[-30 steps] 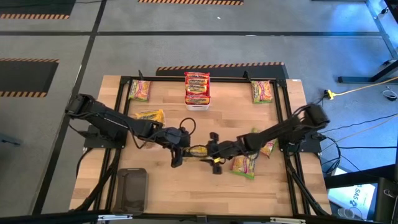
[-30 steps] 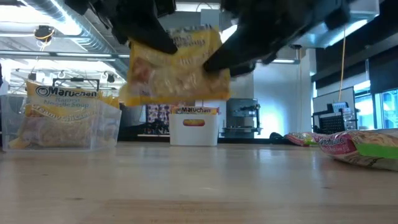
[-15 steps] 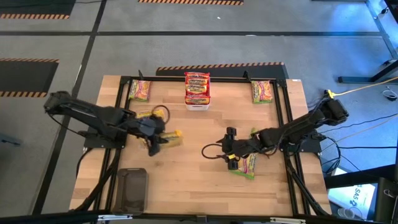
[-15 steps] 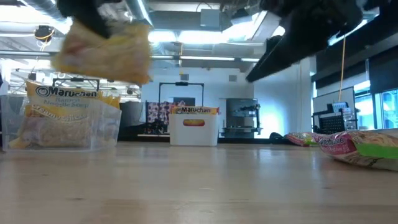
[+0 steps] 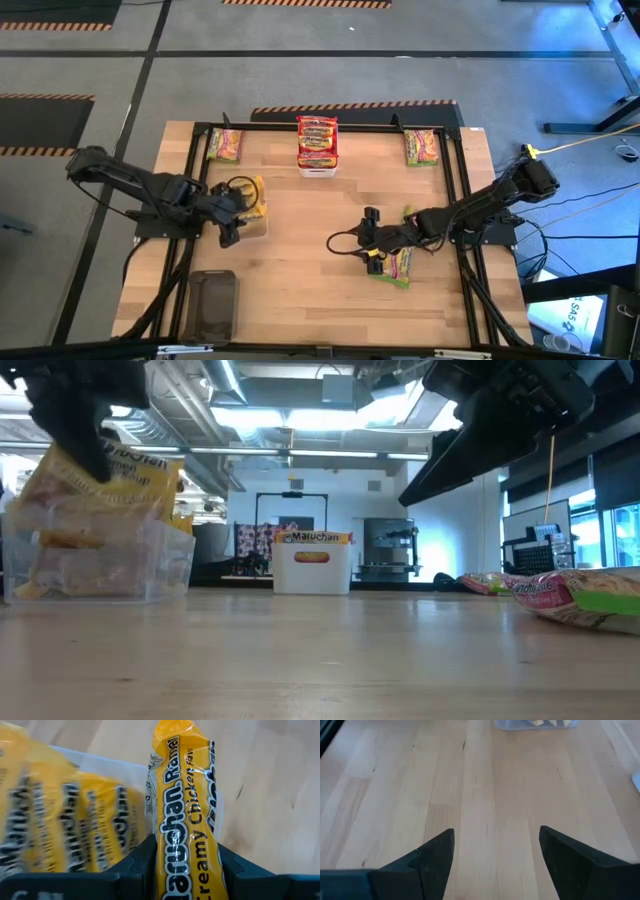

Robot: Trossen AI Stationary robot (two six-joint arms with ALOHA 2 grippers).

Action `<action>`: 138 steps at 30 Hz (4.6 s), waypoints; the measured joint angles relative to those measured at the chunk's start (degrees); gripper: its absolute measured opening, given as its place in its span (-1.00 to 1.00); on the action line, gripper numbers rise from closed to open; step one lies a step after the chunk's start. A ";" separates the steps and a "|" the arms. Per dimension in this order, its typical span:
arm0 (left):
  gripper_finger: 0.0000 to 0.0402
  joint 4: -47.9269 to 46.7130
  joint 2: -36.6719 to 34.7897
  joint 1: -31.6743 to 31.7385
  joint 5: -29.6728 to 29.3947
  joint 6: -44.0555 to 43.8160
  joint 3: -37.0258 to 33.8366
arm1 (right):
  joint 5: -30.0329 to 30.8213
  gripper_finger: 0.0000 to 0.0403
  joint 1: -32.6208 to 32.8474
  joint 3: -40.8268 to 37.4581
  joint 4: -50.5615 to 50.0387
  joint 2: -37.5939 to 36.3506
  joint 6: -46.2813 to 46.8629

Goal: Sort Maruchan noodles
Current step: Put the yellow noodle pack into the transparent bin, then put the green noodle pack into the black bin

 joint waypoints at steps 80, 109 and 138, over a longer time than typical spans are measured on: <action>-0.57 -31.29 27.52 -10.77 -5.96 -34.63 27.26 | 3.54 0.33 12.41 4.39 -16.60 -1.36 14.86; -0.98 -27.32 27.90 -10.40 -1.75 -33.55 18.03 | 3.96 0.33 12.41 4.39 -16.62 -1.22 14.67; -0.99 71.17 63.01 -8.10 -8.28 10.93 26.87 | 7.34 0.33 29.97 4.37 -45.70 -2.25 47.74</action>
